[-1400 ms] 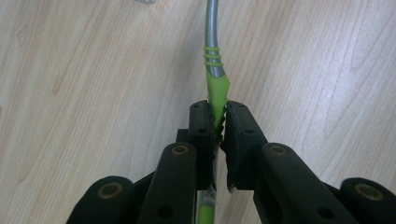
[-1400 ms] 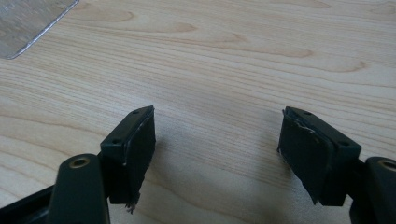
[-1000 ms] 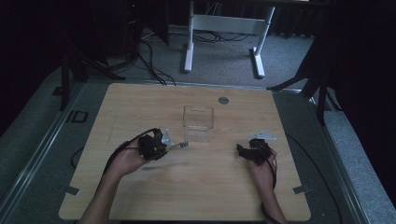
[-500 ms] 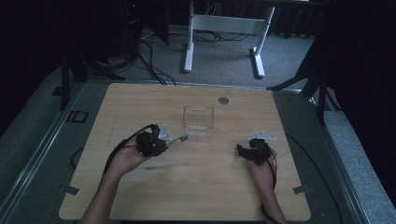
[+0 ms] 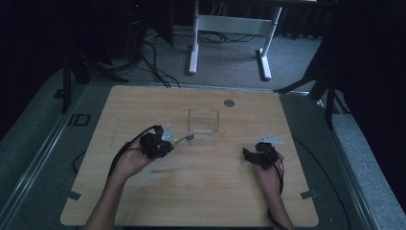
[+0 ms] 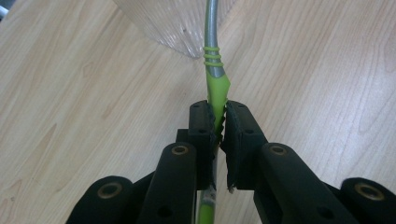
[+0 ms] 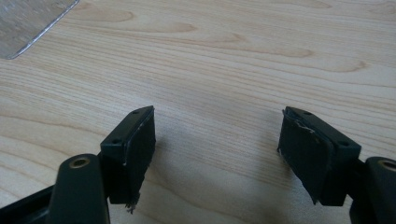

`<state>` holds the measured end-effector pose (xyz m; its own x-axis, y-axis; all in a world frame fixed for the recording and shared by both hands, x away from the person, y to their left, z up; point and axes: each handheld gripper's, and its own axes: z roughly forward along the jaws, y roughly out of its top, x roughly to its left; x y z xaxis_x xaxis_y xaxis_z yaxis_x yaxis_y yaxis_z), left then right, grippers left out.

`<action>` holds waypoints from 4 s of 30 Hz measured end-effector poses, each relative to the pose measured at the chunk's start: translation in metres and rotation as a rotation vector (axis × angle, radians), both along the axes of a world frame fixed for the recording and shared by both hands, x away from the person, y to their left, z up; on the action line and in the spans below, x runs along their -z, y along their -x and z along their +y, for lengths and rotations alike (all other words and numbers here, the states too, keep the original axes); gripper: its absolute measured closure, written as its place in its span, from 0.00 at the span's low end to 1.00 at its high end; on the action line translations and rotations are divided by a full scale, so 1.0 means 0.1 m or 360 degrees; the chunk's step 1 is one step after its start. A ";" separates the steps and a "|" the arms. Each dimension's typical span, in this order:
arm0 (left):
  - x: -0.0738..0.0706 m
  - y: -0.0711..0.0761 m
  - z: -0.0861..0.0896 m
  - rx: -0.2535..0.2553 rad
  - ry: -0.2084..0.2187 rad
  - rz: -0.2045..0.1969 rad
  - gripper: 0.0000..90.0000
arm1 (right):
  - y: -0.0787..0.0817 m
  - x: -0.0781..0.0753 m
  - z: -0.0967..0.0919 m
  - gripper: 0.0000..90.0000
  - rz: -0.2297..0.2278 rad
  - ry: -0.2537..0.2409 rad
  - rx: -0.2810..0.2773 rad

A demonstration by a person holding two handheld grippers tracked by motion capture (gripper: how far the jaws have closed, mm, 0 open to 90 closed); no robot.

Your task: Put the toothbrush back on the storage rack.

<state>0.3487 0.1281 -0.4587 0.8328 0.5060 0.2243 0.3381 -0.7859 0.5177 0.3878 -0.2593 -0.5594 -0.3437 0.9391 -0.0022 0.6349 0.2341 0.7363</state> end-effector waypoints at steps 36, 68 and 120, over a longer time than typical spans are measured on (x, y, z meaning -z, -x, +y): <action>-0.04 -0.01 0.03 -0.0068 0.0158 -0.0075 0.91 | 0.00 0.00 0.00 0.30 0.0001 0.0000 0.0000; -0.13 -0.05 0.01 -0.0135 0.0321 -0.0135 0.91 | 0.00 0.00 0.00 0.30 0.0001 -0.0001 0.0001; -0.18 -0.11 -0.01 -0.0193 0.0567 -0.0160 0.91 | 0.00 0.00 0.00 0.30 -0.0002 0.0001 -0.0001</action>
